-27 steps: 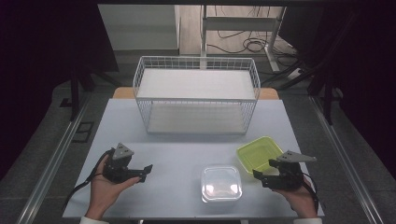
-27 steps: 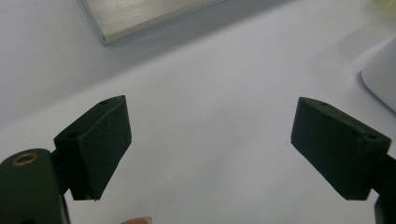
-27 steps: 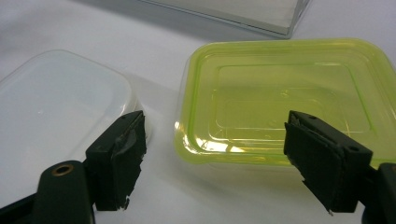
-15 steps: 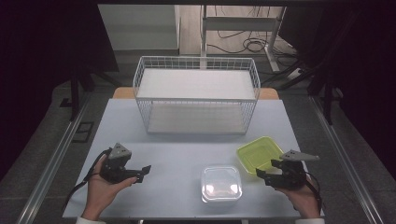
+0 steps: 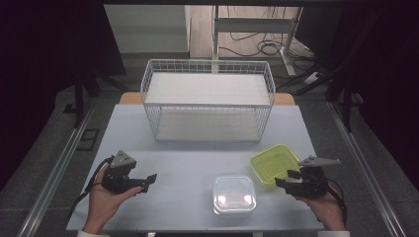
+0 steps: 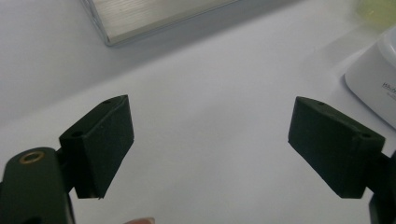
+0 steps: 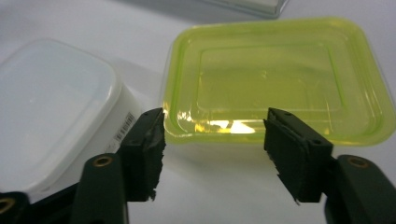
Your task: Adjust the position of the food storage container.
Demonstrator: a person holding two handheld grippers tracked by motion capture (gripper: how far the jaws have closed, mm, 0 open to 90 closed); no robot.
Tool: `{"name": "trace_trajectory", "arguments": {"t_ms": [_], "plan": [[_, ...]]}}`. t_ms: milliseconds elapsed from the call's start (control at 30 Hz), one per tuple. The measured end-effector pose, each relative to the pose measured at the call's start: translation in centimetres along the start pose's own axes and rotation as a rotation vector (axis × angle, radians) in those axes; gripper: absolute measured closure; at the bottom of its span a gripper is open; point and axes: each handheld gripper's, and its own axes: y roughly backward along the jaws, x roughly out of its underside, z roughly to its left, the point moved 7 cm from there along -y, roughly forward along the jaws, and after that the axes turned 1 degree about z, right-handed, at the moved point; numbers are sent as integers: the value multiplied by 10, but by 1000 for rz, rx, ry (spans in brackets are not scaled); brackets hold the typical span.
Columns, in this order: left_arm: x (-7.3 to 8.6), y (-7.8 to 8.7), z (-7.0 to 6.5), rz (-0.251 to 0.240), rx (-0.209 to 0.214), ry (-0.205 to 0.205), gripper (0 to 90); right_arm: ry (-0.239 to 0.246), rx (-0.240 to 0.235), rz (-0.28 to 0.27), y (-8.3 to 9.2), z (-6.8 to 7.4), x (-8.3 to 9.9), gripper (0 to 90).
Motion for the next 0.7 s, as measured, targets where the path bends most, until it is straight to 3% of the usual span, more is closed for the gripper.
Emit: {"name": "trace_trajectory", "arguments": {"t_ms": [67, 100, 133, 167, 200, 333, 433, 700], "plan": [[3, -1, 0, 23, -13, -21, 138, 9, -6, 37, 0, -2, 2, 521], [3, -1, 0, 23, -13, -21, 137, 9, -6, 37, 0, -2, 2, 521], [4, -2, -1, 26, -17, -23, 137, 22, -23, 71, 1, -1, 3, 657], [4, -2, -1, 25, -15, -22, 137, 22, -23, 71, 1, -1, 3, 657], [3, -2, -2, 25, -12, -25, 137, 41, -45, 106, 0, 2, 5, 744], [5, -2, -5, 36, -37, -54, 135, 94, -31, 164, 0, 5, 6, 829], [7, -1, -5, 38, -41, -58, 135, 148, -60, 205, 1, 12, 6, 887], [3, -5, -6, 41, -33, -56, 135, 220, -110, 254, -7, 20, 12, 892]]}}
